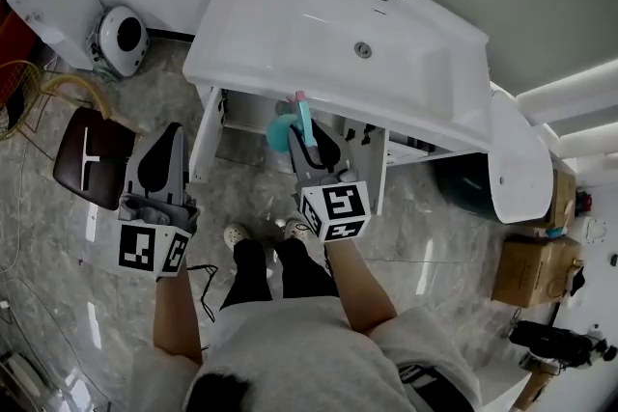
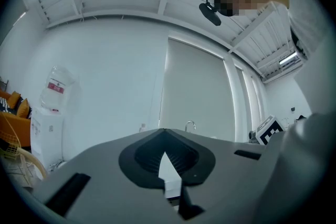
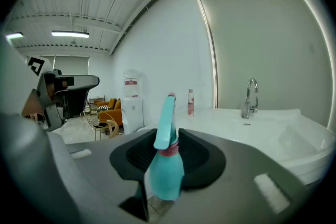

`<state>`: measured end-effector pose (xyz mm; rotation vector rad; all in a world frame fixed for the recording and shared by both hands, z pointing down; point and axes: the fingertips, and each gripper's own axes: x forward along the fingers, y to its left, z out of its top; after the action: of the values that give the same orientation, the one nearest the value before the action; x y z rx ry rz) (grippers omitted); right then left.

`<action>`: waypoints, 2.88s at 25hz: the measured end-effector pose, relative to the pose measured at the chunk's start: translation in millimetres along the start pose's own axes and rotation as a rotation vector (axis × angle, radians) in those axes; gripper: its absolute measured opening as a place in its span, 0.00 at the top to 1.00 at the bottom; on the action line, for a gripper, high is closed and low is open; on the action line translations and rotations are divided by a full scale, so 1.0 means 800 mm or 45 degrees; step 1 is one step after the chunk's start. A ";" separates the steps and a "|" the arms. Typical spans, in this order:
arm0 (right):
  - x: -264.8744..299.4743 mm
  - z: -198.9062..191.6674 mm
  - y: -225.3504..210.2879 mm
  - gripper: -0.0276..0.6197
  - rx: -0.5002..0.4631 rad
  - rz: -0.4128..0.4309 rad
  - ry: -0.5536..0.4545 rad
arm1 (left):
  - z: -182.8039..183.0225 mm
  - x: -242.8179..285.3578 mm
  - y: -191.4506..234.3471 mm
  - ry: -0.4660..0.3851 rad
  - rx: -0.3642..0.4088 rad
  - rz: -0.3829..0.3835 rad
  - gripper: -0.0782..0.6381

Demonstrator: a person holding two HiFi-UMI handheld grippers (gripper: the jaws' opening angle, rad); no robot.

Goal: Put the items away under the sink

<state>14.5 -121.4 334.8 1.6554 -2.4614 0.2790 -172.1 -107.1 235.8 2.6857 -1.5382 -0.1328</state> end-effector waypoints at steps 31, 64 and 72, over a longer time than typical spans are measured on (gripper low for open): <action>0.108 -0.306 -0.022 0.75 0.012 0.161 0.139 | -0.311 0.046 -0.067 0.183 -0.102 -0.083 0.89; 0.342 -0.607 -0.109 0.75 -0.108 0.121 0.014 | -0.677 0.115 0.016 0.006 0.032 -0.097 0.89; 0.393 -0.630 -0.124 0.75 -0.074 0.078 0.022 | -0.687 0.110 0.031 -0.060 0.064 -0.094 0.89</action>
<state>4.0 -317.5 904.5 1.5510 -2.4859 0.2266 -96.2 -198.0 780.4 2.7991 -1.4743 -0.1639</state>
